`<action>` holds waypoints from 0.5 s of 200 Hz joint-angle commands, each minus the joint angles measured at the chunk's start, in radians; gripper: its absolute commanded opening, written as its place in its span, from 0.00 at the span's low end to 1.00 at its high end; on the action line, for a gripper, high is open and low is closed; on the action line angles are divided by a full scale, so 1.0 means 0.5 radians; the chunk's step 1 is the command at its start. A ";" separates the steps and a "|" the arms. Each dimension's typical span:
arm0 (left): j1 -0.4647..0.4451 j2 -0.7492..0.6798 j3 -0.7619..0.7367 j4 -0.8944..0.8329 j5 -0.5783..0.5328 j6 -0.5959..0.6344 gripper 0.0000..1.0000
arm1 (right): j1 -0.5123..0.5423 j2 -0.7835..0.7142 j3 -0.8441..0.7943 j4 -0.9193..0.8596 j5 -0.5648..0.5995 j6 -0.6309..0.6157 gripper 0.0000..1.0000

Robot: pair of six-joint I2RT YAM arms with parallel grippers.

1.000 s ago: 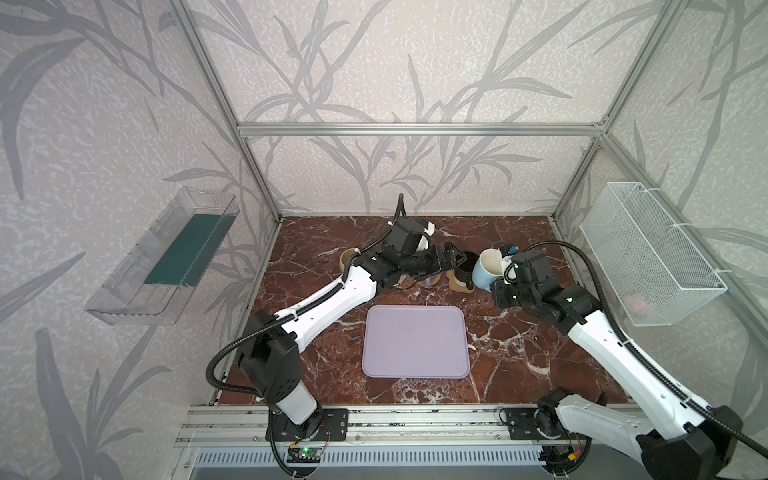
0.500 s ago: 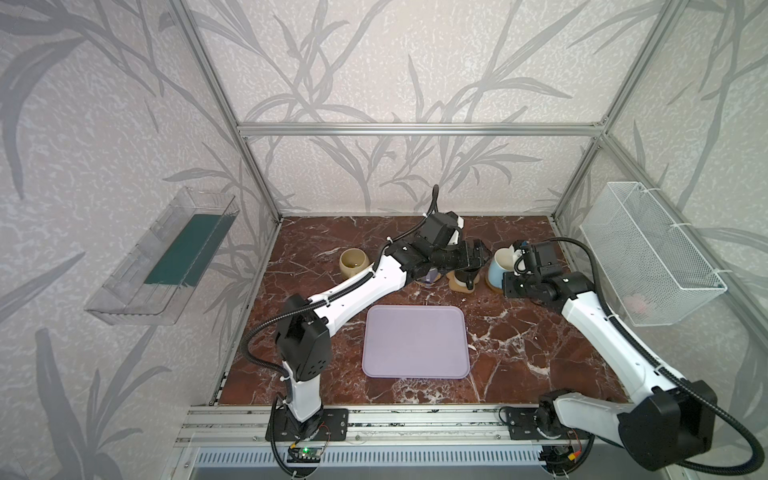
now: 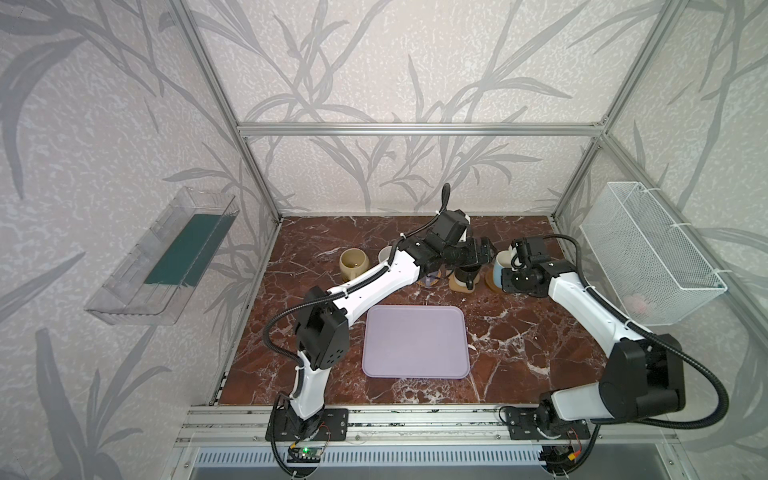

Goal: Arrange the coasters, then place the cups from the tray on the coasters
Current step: 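Carry the light-blue mug with the right gripper toward the round wooden coaster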

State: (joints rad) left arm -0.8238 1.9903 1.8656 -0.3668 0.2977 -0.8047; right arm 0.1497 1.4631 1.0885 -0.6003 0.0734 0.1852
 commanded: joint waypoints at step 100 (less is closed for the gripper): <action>-0.009 0.105 0.141 -0.056 -0.040 0.017 0.97 | -0.066 0.383 0.282 0.145 0.031 -0.061 0.00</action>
State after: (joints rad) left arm -0.8238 2.0239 1.8996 -0.3878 0.2893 -0.8047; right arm 0.1200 1.6466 1.1793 -0.5701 0.0853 0.1677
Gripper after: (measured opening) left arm 0.975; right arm 0.154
